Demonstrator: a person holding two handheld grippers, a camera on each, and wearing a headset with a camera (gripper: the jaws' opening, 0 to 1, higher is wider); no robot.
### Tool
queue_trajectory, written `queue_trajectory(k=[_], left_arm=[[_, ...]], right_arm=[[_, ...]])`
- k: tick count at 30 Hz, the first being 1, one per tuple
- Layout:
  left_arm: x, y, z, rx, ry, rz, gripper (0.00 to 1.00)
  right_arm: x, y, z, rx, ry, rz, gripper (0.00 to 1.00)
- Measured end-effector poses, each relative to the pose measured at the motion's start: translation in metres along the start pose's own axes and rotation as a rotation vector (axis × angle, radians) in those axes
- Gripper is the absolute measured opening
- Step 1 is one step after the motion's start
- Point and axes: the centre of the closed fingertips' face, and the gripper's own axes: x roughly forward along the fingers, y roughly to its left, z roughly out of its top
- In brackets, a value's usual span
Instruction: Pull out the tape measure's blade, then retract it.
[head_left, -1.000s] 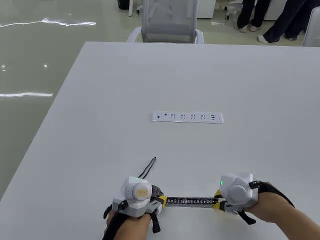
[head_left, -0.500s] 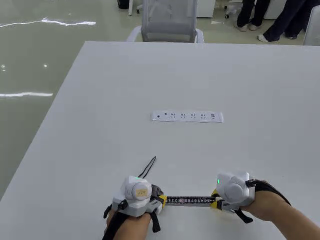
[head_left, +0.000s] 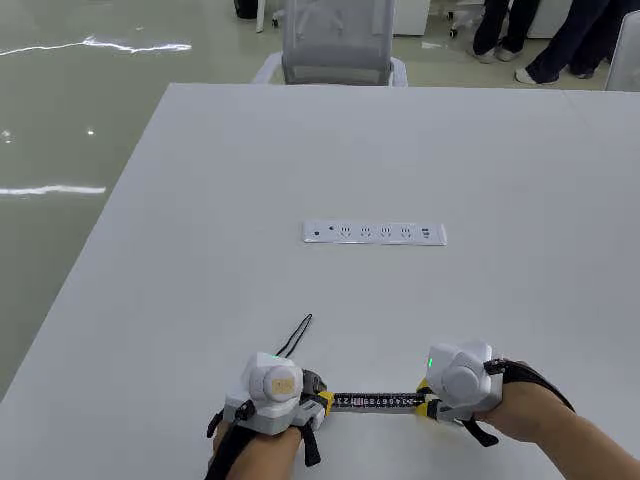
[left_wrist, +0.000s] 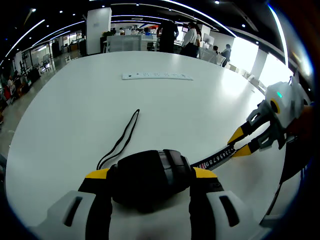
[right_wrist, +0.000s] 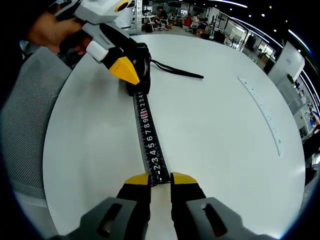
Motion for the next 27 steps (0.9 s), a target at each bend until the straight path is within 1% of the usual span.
queue_trajectory(k=[12,15,23,27], left_arm=[[0.000,0.000,0.000,0.001,0.002,0.000,0.59],[0.000,0.000,0.000,0.001,0.004,-0.001,0.59],[-0.001,-0.001,0.000,0.000,0.006,-0.002,0.59],[-0.001,-0.002,0.000,-0.001,0.006,-0.002,0.59]], right_arm=[[0.000,0.001,0.007,-0.002,-0.009,0.010,0.13],[0.002,0.001,0.010,-0.005,-0.014,0.012,0.13],[0.003,0.004,0.011,-0.007,-0.011,0.015,0.13],[0.005,0.005,0.013,-0.008,-0.019,0.016,0.13]])
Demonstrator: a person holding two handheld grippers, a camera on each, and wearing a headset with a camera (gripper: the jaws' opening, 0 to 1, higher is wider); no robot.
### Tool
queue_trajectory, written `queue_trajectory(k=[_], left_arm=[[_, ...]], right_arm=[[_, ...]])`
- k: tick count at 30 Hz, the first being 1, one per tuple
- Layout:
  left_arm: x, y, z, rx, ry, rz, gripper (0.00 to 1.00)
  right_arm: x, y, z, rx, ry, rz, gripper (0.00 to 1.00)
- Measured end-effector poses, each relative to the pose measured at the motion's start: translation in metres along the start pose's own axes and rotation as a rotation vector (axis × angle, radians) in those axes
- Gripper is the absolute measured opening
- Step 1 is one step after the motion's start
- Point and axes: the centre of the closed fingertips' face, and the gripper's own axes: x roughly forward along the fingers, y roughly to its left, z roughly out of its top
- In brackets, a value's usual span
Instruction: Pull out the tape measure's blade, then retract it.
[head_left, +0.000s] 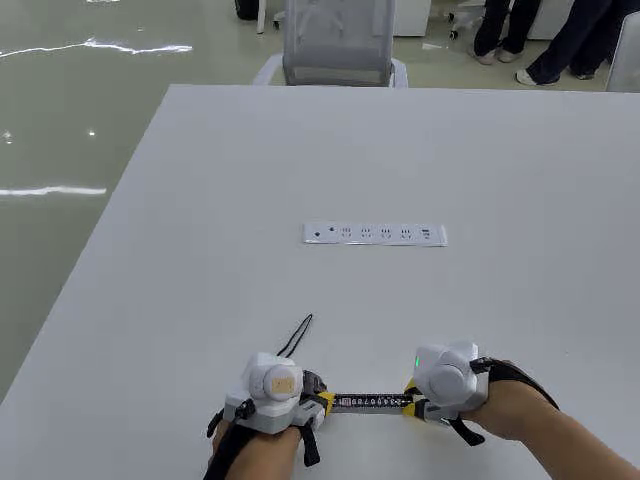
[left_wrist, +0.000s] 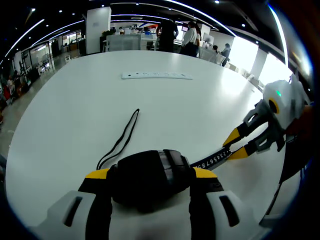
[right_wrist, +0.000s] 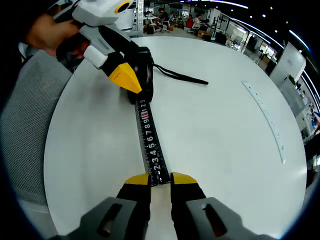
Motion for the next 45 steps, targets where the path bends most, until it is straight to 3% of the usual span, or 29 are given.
queue_trajectory(k=[45], left_arm=[[0.003,0.002,-0.001,-0.003,-0.003,0.002,0.59]], right_arm=[[0.018,0.006,0.029,-0.014,-0.023,0.017,0.13]])
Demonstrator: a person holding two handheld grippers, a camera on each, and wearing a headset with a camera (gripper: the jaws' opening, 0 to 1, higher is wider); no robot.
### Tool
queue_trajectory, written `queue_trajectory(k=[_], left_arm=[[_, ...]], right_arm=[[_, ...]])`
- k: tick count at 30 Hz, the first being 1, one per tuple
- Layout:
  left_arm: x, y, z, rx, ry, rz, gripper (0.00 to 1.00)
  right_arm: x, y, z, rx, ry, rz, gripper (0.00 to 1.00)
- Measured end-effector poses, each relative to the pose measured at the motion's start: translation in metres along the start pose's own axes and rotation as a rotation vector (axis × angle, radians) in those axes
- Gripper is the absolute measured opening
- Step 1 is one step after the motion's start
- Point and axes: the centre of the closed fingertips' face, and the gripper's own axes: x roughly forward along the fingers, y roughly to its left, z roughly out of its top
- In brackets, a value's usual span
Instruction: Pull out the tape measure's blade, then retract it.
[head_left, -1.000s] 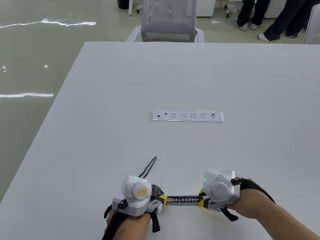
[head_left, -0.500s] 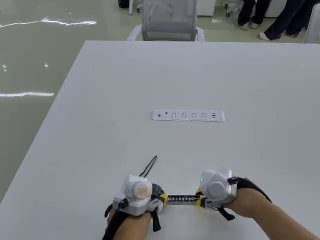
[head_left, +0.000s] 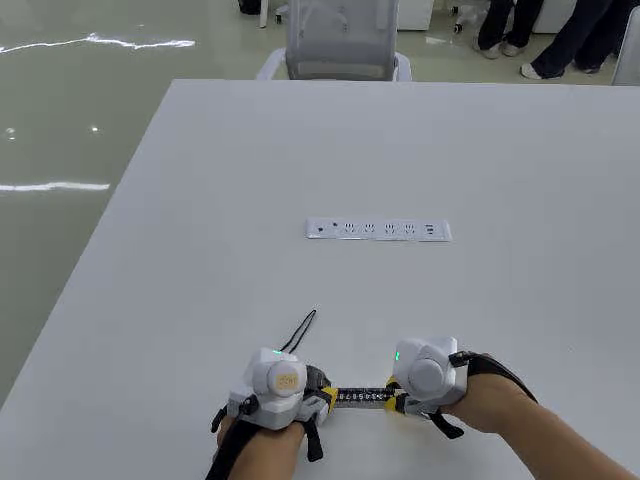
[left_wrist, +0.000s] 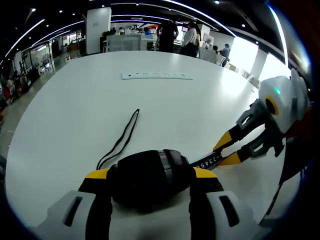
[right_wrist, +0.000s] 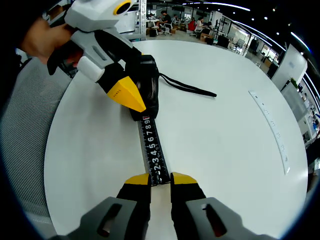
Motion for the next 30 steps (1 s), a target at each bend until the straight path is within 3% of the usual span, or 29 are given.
queue_trajectory(k=[30], left_arm=[[-0.001,-0.001,0.000,-0.003,0.001,0.001,0.59]], right_arm=[[0.007,0.003,0.012,0.004,-0.014,0.004,0.13]])
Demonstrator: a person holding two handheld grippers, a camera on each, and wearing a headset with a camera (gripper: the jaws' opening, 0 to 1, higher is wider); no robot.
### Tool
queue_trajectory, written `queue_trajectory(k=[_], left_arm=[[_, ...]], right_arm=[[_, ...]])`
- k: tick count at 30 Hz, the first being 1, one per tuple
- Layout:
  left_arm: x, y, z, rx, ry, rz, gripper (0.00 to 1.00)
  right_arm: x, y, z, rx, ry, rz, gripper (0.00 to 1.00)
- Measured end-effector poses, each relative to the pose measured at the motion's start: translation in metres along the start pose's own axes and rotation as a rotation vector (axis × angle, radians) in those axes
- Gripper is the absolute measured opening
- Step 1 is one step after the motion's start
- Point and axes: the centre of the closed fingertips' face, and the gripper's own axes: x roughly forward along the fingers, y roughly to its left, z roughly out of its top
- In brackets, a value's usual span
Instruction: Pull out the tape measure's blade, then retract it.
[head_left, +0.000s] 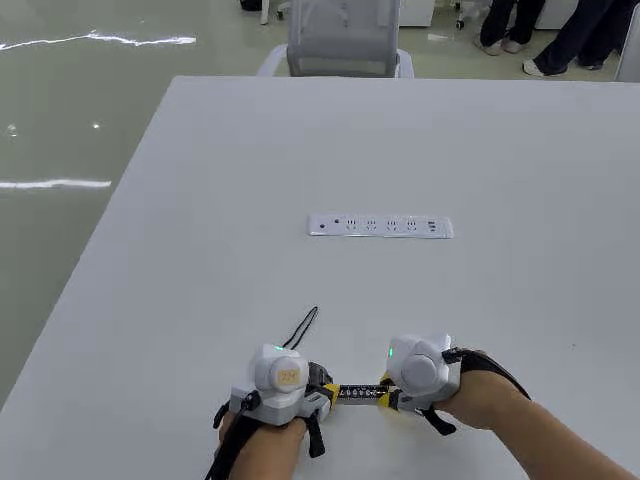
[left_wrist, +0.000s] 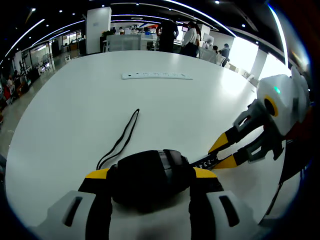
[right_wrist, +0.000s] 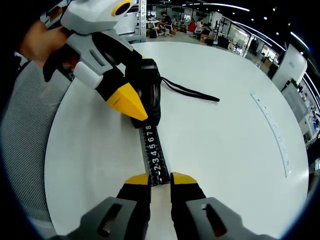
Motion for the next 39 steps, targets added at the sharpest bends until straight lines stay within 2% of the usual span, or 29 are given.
queue_trajectory(k=[30,39], left_arm=[[0.000,0.000,0.000,-0.002,-0.003,-0.001,0.59],[0.000,0.000,0.000,-0.004,-0.004,-0.002,0.59]], right_arm=[[0.007,0.004,0.014,-0.001,-0.008,0.010,0.13],[0.010,0.006,0.023,-0.007,-0.011,0.014,0.13]])
